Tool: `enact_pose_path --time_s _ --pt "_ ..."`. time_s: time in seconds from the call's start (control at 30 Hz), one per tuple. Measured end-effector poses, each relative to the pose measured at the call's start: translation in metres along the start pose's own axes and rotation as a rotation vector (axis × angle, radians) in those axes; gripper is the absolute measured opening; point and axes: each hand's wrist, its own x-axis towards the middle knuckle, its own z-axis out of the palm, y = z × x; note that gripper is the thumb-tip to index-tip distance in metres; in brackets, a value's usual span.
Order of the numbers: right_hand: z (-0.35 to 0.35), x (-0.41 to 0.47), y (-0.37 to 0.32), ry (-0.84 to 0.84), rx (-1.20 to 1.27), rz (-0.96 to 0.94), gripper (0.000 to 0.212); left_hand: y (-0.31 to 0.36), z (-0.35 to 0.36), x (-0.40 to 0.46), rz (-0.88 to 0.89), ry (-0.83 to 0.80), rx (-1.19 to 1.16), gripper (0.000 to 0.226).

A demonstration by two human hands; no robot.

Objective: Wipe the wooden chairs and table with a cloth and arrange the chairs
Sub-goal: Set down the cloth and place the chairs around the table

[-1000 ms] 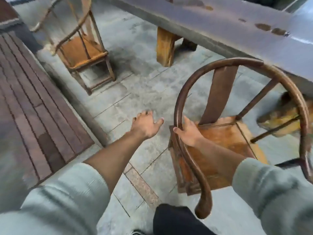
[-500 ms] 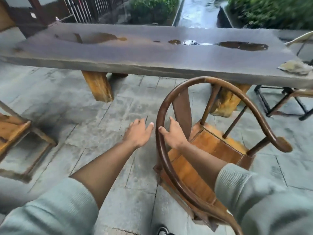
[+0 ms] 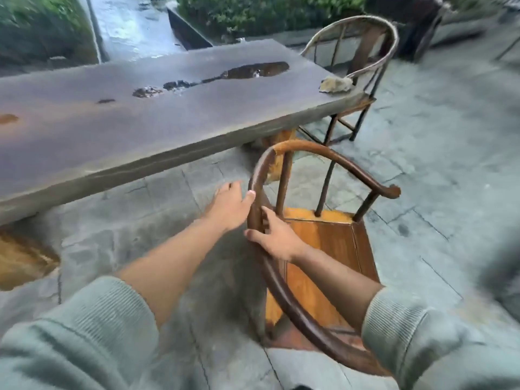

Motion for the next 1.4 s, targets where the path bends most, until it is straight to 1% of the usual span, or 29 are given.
enact_pose_path --time_s 0.03,0.1,0.13,0.2,0.27,0.33,0.37,0.43,0.5,0.53,0.57,0.6,0.63,0.67,0.77,0.9,0.97,1.0,1.07,1.13,1.17,1.23,1.33,1.4 --pt "0.01 0.001 -0.001 0.017 -0.034 0.036 0.089 -0.002 -0.001 0.014 0.06 -0.032 0.03 0.058" --pt "0.027 0.0 -0.002 0.022 -0.145 0.044 0.098 -0.007 -0.001 0.032 0.13 -0.052 0.069 0.056" --pt "0.033 0.005 -0.007 0.028 -0.145 0.061 0.102 -0.008 -0.005 0.049 0.163 -0.08 0.071 0.055" --pt "0.032 0.015 -0.012 -0.011 -0.078 0.084 0.107 -0.003 -0.007 0.075 0.228 -0.105 0.097 0.057" --pt "0.02 0.023 -0.007 -0.074 0.056 0.142 0.107 0.014 -0.002 0.1 0.351 -0.115 0.164 0.058" --pt "0.004 0.027 0.004 -0.077 0.176 0.208 0.097 0.035 0.008 0.119 0.458 -0.122 0.236 0.058" --pt "-0.005 0.03 0.008 -0.069 0.185 0.231 0.09 0.042 0.011 0.127 0.496 -0.127 0.257 0.057" --pt "-0.013 0.036 0.018 -0.068 0.139 0.243 0.075 0.045 0.018 0.137 0.515 -0.151 0.321 0.054" --pt "-0.014 0.048 0.023 0.017 0.166 0.238 0.057 0.047 0.02 0.162 0.588 -0.17 0.438 0.052" --pt "-0.012 0.051 0.023 0.047 0.158 0.249 0.046 0.044 0.016 0.171 0.585 -0.18 0.486 0.052" --pt "-0.013 0.054 0.029 0.118 0.148 0.276 0.037 0.052 0.018 0.189 0.613 -0.201 0.521 0.051" --pt "-0.012 0.055 0.033 0.161 0.099 0.297 0.033 0.053 0.014 0.202 0.6 -0.198 0.532 0.05" --pt "-0.016 0.054 0.043 0.22 0.061 0.336 0.034 0.066 0.02 0.218 0.615 -0.203 0.531 0.047" --pt "-0.018 0.053 0.049 0.263 0.038 0.39 0.035 0.074 0.023 0.229 0.622 -0.204 0.535 0.043" --pt "-0.028 0.056 0.069 0.426 0.062 0.561 0.037 0.104 0.054 0.253 0.755 -0.278 0.564 0.042" --pt "-0.036 0.083 0.071 0.684 0.199 0.723 0.04 0.131 0.101 0.272 1.045 -0.484 0.548 0.038" --pt "-0.034 0.089 0.068 0.854 0.278 0.84 0.044 0.143 0.114 0.281 1.236 -0.602 0.609 0.04" --pt "-0.031 0.086 0.064 0.895 0.294 0.89 0.045 0.143 0.117 0.286 1.278 -0.647 0.638 0.04" --pt "-0.023 0.08 0.054 0.924 0.276 0.992 0.046 0.135 0.117 0.304 1.308 -0.698 0.687 0.035" --pt "-0.012 0.074 0.036 0.95 0.248 1.141 0.045 0.129 0.114 0.324 1.345 -0.719 0.714 0.033" --pt "-0.006 0.071 0.031 0.929 0.215 1.21 0.046 0.126 0.113 0.33 1.344 -0.723 0.709 0.034" --pt "0.016 0.066 0.014 0.92 0.187 1.354 0.043 0.125 0.109 0.33 1.404 -0.75 0.65 0.031" --pt "0.043 0.057 -0.012 0.875 0.059 1.554 0.031 0.123 0.097 0.321 1.475 -0.747 0.589 0.028" --pt "0.046 0.052 -0.016 0.919 -0.027 1.682 0.037 0.123 0.094 0.322 1.486 -0.717 0.624 0.031"
